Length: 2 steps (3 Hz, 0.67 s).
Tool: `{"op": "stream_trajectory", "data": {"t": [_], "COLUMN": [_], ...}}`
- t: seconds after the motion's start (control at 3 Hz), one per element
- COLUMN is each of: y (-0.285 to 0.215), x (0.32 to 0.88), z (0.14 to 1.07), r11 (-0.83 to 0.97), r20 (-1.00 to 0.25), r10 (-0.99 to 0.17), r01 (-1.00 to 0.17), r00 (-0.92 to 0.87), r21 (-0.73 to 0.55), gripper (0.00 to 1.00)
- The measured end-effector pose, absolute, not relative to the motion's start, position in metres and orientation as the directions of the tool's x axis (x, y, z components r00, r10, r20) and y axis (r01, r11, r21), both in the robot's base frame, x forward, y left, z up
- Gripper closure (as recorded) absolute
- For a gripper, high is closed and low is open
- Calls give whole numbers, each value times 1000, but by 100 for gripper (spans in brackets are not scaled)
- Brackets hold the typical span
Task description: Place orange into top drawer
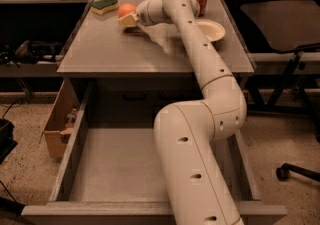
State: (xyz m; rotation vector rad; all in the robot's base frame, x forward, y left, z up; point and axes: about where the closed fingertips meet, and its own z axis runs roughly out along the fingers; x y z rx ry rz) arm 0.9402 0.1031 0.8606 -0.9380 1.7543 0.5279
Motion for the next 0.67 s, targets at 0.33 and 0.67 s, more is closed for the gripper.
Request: {"op": "stream_trajectory", "data": {"t": [0.33,0.67], "y": [114,106], "x": [913,877], "z": [895,951], "r11": [545,520], "r20": [-878,-805], "r10": [-458,-575], "r01": [-825,-824], "r00": [-141,-143], "r21": [-152,-225], "gripper": [100,100]}}
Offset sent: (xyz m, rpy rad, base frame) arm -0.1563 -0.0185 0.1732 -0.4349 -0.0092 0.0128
